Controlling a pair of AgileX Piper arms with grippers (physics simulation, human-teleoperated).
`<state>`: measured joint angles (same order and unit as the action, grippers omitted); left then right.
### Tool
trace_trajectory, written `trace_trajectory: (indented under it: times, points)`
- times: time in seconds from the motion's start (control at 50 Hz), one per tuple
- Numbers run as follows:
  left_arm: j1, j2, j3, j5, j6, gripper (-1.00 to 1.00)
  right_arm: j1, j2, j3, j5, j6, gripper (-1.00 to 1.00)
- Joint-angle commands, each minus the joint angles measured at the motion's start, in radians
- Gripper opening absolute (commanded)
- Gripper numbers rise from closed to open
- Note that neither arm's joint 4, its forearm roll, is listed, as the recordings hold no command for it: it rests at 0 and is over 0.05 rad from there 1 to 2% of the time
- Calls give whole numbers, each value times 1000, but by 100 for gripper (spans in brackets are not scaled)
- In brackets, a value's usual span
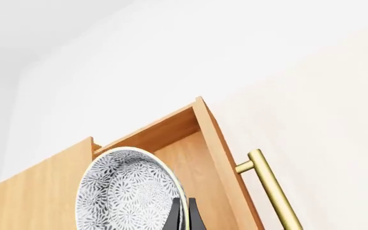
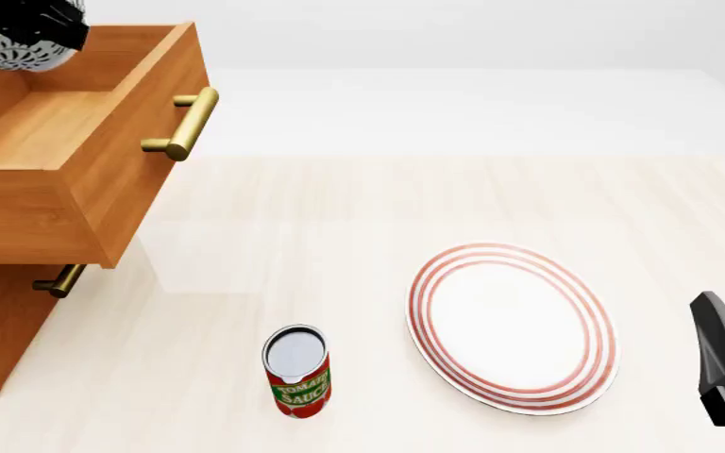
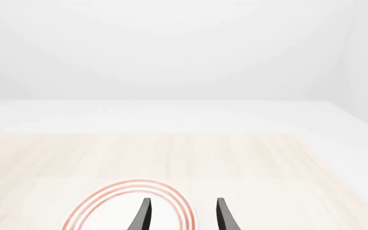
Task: Put the bowl in the top drawer of the cabinet.
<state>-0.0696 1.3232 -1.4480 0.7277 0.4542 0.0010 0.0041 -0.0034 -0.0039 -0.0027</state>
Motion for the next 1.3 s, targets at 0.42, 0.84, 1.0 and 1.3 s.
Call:
trace_trajectory:
  times: [0.42,0.84,1.0,1.3]
  points:
    - [52,-18,175,-94,-7,-100,0,0,0,0,0,100]
    - [61,-9,219,-146,-2,-100,0,0,0,0,0,100]
    - [56,10,200,-149,-16,100,0,0,0,0,0,100]
    - [53,29,115,-128,-41,100,0,0,0,0,0,100]
